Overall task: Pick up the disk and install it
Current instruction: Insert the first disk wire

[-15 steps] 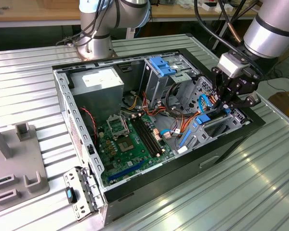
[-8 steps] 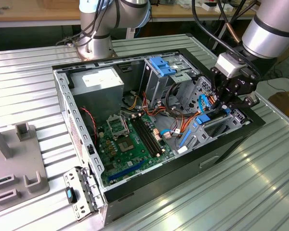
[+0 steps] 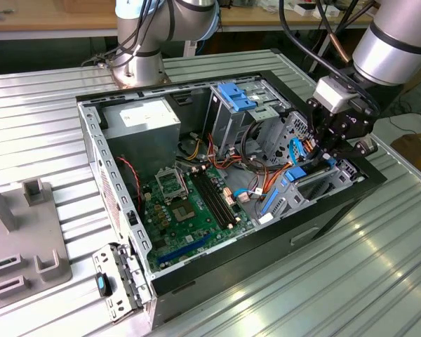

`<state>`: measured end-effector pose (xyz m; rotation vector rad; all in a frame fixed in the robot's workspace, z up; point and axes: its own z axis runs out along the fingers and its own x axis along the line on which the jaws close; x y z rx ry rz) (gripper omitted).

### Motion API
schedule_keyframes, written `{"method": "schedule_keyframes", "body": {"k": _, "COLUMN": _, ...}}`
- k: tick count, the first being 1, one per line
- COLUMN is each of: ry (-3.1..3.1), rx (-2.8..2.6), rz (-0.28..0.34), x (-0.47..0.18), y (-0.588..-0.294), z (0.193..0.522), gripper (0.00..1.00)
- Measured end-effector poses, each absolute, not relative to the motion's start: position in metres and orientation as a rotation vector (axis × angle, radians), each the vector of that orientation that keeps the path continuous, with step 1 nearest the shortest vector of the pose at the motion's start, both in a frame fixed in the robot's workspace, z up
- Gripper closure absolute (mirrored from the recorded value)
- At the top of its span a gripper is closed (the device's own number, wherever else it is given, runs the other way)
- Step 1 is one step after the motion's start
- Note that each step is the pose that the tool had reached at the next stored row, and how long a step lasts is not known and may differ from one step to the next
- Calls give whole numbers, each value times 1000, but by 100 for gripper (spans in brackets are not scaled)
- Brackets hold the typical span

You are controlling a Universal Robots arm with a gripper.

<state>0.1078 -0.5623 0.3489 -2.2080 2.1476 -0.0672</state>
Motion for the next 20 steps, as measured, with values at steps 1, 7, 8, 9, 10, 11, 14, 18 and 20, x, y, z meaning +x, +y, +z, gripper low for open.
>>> {"method": "schedule_keyframes", "body": {"k": 1, "ry": 2148, "rx": -2208, "rz": -67, "x": 108, "y": -562, "z": 349, "gripper": 82}}
{"method": "schedule_keyframes", "body": {"k": 7, "ry": 2148, "rx": -2208, "rz": -67, "x": 111, "y": -562, "z": 348, "gripper": 82}}
{"method": "schedule_keyframes", "body": {"k": 8, "ry": 2148, "rx": -2208, "rz": -66, "x": 111, "y": -562, "z": 347, "gripper": 82}}
{"method": "schedule_keyframes", "body": {"k": 9, "ry": 2148, "rx": -2208, "rz": -66, "x": 111, "y": -562, "z": 347, "gripper": 82}}
{"method": "schedule_keyframes", "body": {"k": 10, "ry": 2148, "rx": -2208, "rz": -67, "x": 111, "y": -562, "z": 347, "gripper": 82}}
{"method": "schedule_keyframes", "body": {"k": 11, "ry": 2148, "rx": -2208, "rz": -67, "x": 111, "y": -562, "z": 346, "gripper": 82}}
{"method": "schedule_keyframes", "body": {"k": 14, "ry": 2148, "rx": -2208, "rz": -67, "x": 111, "y": -562, "z": 345, "gripper": 82}}
{"method": "schedule_keyframes", "body": {"k": 18, "ry": 2148, "rx": -2208, "rz": -67, "x": 111, "y": -562, "z": 344, "gripper": 82}}
{"method": "schedule_keyframes", "body": {"k": 20, "ry": 2148, "rx": -2208, "rz": -67, "x": 111, "y": -562, "z": 344, "gripper": 82}}
